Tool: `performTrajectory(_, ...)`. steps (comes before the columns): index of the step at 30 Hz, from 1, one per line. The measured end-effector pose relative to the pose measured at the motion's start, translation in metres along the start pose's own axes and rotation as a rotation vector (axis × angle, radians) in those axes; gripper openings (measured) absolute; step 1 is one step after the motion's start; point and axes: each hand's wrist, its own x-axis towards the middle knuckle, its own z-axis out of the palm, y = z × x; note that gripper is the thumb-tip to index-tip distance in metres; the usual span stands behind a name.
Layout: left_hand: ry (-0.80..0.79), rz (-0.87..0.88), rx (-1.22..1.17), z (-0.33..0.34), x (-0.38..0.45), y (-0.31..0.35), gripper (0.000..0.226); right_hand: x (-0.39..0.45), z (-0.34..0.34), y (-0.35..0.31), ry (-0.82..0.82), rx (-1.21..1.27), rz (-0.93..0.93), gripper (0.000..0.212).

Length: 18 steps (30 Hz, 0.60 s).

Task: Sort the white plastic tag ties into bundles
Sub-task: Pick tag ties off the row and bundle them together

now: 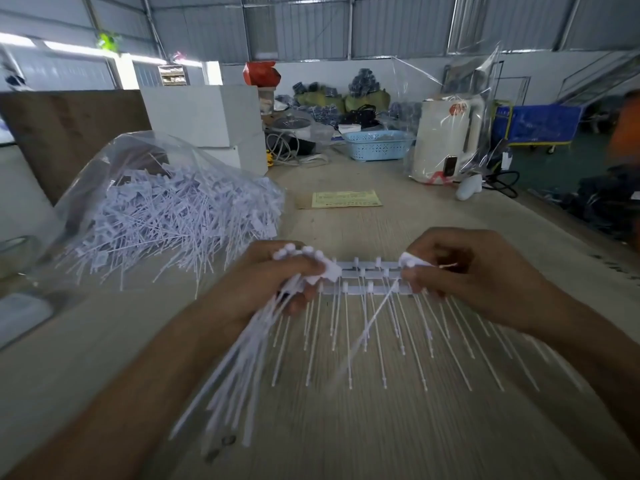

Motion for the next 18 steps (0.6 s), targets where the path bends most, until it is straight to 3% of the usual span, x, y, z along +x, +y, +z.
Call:
performTrajectory(3, -0.065, 0.073, -0.001, 0.026, -0.002, -0.007, 0.006, 0.002, 0.029, -0.005, -0.005, 0.208, 0.045, 0.015)
performTrajectory(5, -0.092, -0.013, -0.117, 0.040, -0.001, -0.011, 0.012, 0.004, 0.043, -0.002, 0.066, 0.174, 0.071, 0.012)
performTrajectory(8, -0.097, -0.138, -0.296, 0.051, -0.002, -0.008, 0.014, 0.006, 0.051, 0.001, 0.189, 0.143, 0.130, 0.026)
performTrajectory(12, -0.036, -0.121, -0.288, 0.045, -0.002, 0.000, 0.011, 0.009, 0.060, -0.003, 0.161, 0.080, 0.070, 0.019)
performTrajectory(15, 0.065, -0.105, -0.326, 0.024, -0.002, 0.009, 0.010, 0.014, 0.060, -0.004, 0.085, 0.126, 0.066, 0.018)
performTrajectory(18, 0.289, -0.064, -0.446, -0.024, -0.006, 0.010, 0.002, 0.020, 0.060, -0.005, 0.005, 0.056, 0.058, 0.016)
